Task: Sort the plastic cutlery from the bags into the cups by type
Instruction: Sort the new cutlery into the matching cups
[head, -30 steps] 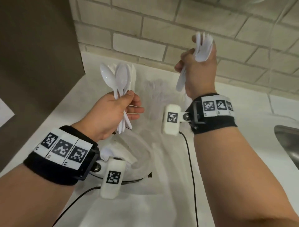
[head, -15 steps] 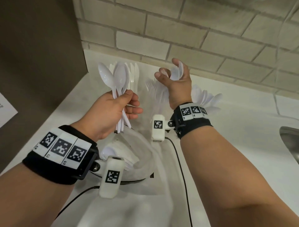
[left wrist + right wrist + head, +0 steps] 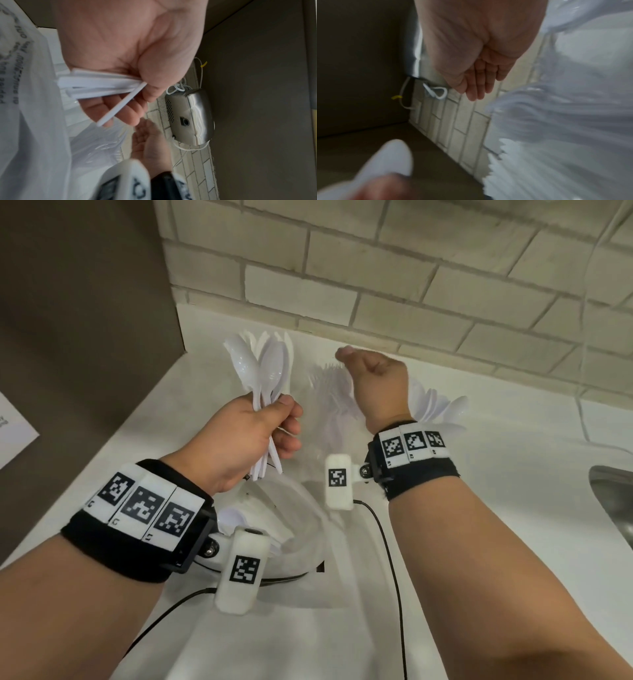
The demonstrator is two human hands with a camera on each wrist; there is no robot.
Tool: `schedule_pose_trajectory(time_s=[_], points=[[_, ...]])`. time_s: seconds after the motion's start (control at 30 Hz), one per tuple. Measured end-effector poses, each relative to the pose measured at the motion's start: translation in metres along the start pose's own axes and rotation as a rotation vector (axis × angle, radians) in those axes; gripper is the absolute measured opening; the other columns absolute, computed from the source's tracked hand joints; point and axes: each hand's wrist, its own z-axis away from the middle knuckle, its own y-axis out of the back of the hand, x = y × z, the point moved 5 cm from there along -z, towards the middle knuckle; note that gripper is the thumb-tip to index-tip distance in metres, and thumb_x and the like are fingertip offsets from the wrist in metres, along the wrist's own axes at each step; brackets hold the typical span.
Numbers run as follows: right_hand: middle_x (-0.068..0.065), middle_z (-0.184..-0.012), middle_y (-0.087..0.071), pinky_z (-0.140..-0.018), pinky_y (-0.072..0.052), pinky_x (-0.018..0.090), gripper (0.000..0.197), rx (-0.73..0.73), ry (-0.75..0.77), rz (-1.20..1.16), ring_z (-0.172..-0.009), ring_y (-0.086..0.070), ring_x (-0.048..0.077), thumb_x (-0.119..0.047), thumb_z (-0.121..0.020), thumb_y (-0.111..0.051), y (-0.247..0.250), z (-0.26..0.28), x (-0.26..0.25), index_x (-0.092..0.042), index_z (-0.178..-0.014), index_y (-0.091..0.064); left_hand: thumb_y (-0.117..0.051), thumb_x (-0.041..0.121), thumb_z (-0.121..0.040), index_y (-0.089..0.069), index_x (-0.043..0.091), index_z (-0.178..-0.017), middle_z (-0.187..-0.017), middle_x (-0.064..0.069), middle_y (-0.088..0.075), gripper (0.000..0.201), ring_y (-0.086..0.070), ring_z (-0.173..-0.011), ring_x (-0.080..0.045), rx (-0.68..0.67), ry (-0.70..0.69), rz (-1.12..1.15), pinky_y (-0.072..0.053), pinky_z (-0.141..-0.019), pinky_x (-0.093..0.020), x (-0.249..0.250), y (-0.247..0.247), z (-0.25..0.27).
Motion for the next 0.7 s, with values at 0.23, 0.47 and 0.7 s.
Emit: schedule_pose_trajectory(time_s=[0.23, 0.47, 0.7], points=[[0.001, -0.120, -0.062, -0.099, -0.048, 0.037, 0.058, -0.505, 0.019, -0.123, -0.118, -0.058, 0.021, -0.044, -0.068, -0.075, -0.027, 0.051, -0.067, -0.036, -0.121, -0.054, -0.056, 0.042, -0.093, -0.060, 0.017, -0.099, -0.056, 0.002, -0.050, 0.026, -0.053, -0.047, -0.017, -0.023, -0.022, -0.255, -0.047, -0.053, -0.032, 0.003, -0.003, 0.002], [0.010, -0.109, -0.061, -0.092, -0.053, 0.047, 0.041, -0.445, 0.093, 0.027, -0.100, -0.066, 0.025, -0.020, -0.086, -0.064, -0.039, 0.076, -0.066, -0.029, -0.124, -0.050, -0.079, 0.019, -0.078, -0.061, -0.002, -0.077, -0.060, -0.009, -0.050, 0.028, -0.036, -0.043, -0.017, -0.089, 0.005, -0.309, -0.032, -0.043, -0.024, 0.000, -0.012, 0.011], [0.001, -0.082, -0.060, -0.066, -0.053, 0.048, 0.020, -0.383, 0.024, -0.160, -0.078, -0.064, 0.019, 0.001, -0.091, -0.056, -0.031, 0.085, -0.063, -0.019, -0.092, -0.060, -0.085, 0.021, -0.068, -0.062, 0.016, -0.094, -0.086, 0.005, -0.063, 0.034, -0.056, -0.060, -0.010, -0.120, -0.015, -0.365, -0.049, -0.057, -0.026, 0.002, -0.014, 0.020]])
